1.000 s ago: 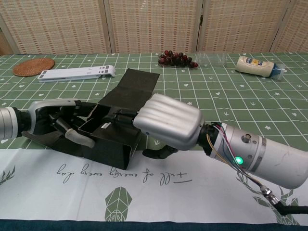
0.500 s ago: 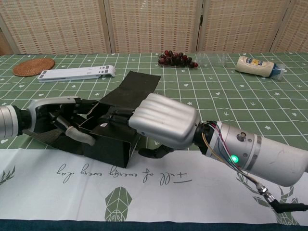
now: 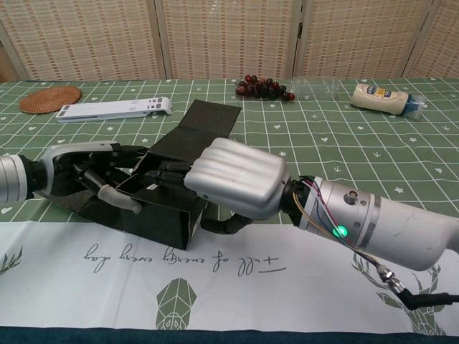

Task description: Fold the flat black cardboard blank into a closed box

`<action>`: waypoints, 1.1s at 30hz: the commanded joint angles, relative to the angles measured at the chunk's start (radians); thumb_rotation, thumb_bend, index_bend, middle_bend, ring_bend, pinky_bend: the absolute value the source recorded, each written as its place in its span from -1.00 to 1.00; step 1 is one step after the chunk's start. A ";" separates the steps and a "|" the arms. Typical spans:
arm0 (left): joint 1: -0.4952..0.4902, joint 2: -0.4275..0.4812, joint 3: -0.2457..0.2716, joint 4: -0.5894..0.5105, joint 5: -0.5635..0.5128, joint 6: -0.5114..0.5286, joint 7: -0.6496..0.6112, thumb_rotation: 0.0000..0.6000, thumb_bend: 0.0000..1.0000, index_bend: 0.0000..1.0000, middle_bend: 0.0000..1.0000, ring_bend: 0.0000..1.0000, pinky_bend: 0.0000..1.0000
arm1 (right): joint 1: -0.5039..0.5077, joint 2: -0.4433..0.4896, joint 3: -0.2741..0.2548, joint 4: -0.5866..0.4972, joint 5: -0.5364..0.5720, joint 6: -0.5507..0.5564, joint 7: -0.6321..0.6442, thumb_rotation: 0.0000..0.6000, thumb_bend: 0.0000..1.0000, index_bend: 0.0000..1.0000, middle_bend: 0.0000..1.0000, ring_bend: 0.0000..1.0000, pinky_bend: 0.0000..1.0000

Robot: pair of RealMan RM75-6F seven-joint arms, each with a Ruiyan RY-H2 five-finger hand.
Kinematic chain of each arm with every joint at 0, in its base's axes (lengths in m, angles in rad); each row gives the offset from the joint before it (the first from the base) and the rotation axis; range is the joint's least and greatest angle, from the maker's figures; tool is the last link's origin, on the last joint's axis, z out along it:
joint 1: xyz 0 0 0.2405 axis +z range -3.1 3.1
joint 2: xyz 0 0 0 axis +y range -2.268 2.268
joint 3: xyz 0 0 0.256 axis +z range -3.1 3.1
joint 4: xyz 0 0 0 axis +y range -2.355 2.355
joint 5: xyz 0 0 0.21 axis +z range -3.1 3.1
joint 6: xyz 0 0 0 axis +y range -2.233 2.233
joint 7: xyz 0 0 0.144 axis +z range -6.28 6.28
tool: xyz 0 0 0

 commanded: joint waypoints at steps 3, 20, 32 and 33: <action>0.000 0.001 0.000 -0.002 0.004 0.003 -0.009 1.00 -0.78 -0.64 -0.56 0.21 0.76 | 0.021 0.024 0.004 -0.034 0.006 -0.041 -0.008 1.00 -0.21 -0.67 -0.42 0.54 1.00; -0.002 0.023 0.005 -0.022 0.015 0.011 -0.023 1.00 -0.77 -0.70 -0.62 0.33 0.76 | 0.057 0.092 0.005 -0.115 0.013 -0.114 -0.052 1.00 -0.14 -0.52 -0.33 0.57 1.00; -0.005 0.035 0.014 -0.045 0.028 0.019 -0.028 1.00 -0.78 -0.73 -0.66 0.19 0.76 | 0.073 0.113 0.006 -0.144 0.020 -0.155 -0.072 1.00 -0.11 -0.44 -0.27 0.60 1.00; -0.004 0.037 0.015 -0.046 0.028 0.020 -0.028 1.00 -0.78 -0.73 -0.66 0.19 0.76 | 0.076 0.116 0.006 -0.147 0.020 -0.160 -0.072 1.00 -0.10 -0.43 -0.26 0.60 1.00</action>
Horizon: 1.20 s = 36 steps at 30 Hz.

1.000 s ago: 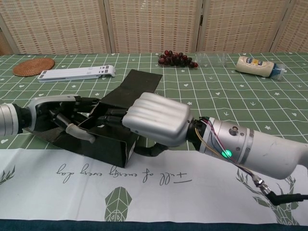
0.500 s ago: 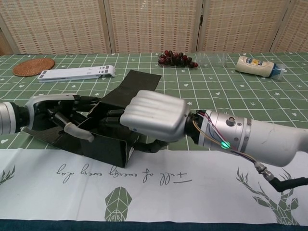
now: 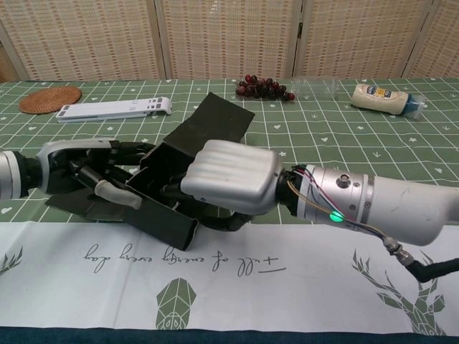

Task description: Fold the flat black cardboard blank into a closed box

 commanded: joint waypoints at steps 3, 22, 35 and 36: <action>0.003 0.004 0.002 -0.005 -0.001 0.004 -0.001 1.00 -0.78 -0.73 -0.66 0.19 0.76 | 0.019 0.018 0.003 -0.016 0.003 -0.029 0.000 1.00 -0.06 -0.36 -0.21 0.61 1.00; 0.008 0.020 -0.004 -0.034 -0.012 0.009 -0.025 1.00 -0.77 -0.73 -0.66 0.20 0.76 | 0.061 0.070 0.023 -0.079 0.004 -0.048 0.021 1.00 0.40 0.47 0.44 0.68 1.00; 0.020 0.027 -0.033 -0.067 -0.048 0.012 0.067 1.00 -0.78 -0.84 -0.74 0.12 0.73 | 0.042 0.160 0.031 -0.199 0.056 -0.119 -0.164 1.00 -0.55 -0.87 -0.67 0.57 1.00; 0.022 0.028 -0.034 -0.072 -0.051 0.012 0.078 1.00 -0.78 -0.84 -0.76 0.10 0.72 | 0.036 0.162 0.033 -0.205 0.062 -0.117 -0.170 1.00 -0.57 -0.90 -0.68 0.56 1.00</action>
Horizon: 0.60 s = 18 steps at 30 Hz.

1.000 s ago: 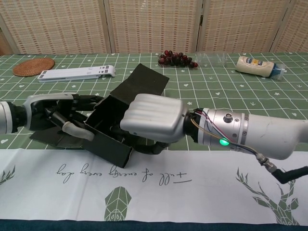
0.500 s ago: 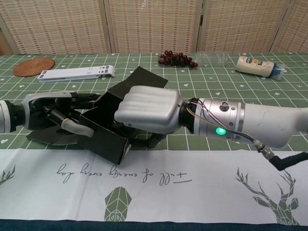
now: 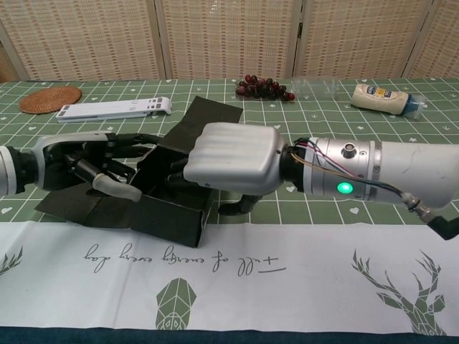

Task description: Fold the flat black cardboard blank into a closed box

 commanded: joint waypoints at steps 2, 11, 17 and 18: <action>0.012 0.005 -0.014 -0.021 -0.024 0.002 0.056 1.00 -0.78 -0.84 -0.79 0.07 0.71 | -0.030 0.020 0.013 -0.037 0.038 0.001 -0.041 1.00 -0.58 -0.94 -0.70 0.56 1.00; 0.056 0.046 -0.051 -0.096 -0.085 0.036 0.191 1.00 -0.78 -0.81 -0.82 -0.05 0.54 | -0.125 0.080 0.020 -0.136 0.099 0.098 -0.007 1.00 -0.58 -0.97 -0.67 0.55 1.00; 0.091 0.089 -0.074 -0.153 -0.110 0.075 0.251 1.00 -0.77 -0.76 -0.82 -0.06 0.54 | -0.199 0.152 0.004 -0.250 0.170 0.114 0.020 1.00 -0.58 -0.93 -0.53 0.55 1.00; 0.096 0.094 -0.078 -0.158 -0.114 0.081 0.260 1.00 -0.77 -0.75 -0.82 -0.06 0.54 | -0.207 0.158 0.001 -0.258 0.177 0.114 0.021 1.00 -0.58 -0.91 -0.51 0.55 1.00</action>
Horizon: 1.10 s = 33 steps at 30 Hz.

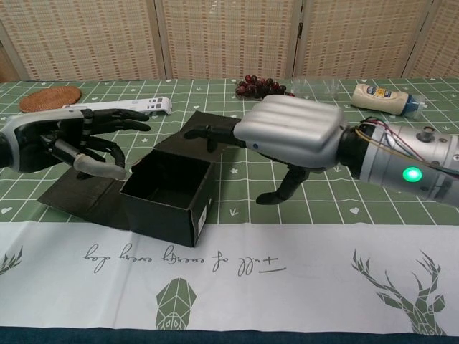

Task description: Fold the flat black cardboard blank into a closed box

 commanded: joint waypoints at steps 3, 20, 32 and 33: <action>0.033 0.030 -0.021 -0.036 -0.018 0.035 0.039 1.00 -0.78 -0.73 -0.82 -0.06 0.54 | -0.051 0.039 -0.013 -0.057 0.072 -0.014 0.031 1.00 -0.58 -0.84 -0.45 0.56 1.00; 0.110 0.126 -0.026 -0.128 0.016 0.098 0.005 1.00 -0.77 -0.73 -0.82 -0.08 0.54 | 0.073 -0.121 0.114 0.153 0.211 -0.245 0.093 1.00 -0.58 -0.82 -0.61 0.56 1.00; 0.144 0.144 -0.032 -0.116 0.029 0.120 -0.042 1.00 -0.77 -0.74 -0.82 -0.08 0.54 | 0.066 -0.161 0.174 0.174 0.299 -0.236 0.194 1.00 -0.59 -0.84 -0.66 0.56 1.00; 0.145 0.143 -0.032 -0.115 0.031 0.120 -0.048 1.00 -0.78 -0.74 -0.82 -0.08 0.54 | 0.052 -0.157 0.173 0.155 0.315 -0.232 0.209 1.00 -0.60 -0.85 -0.66 0.56 1.00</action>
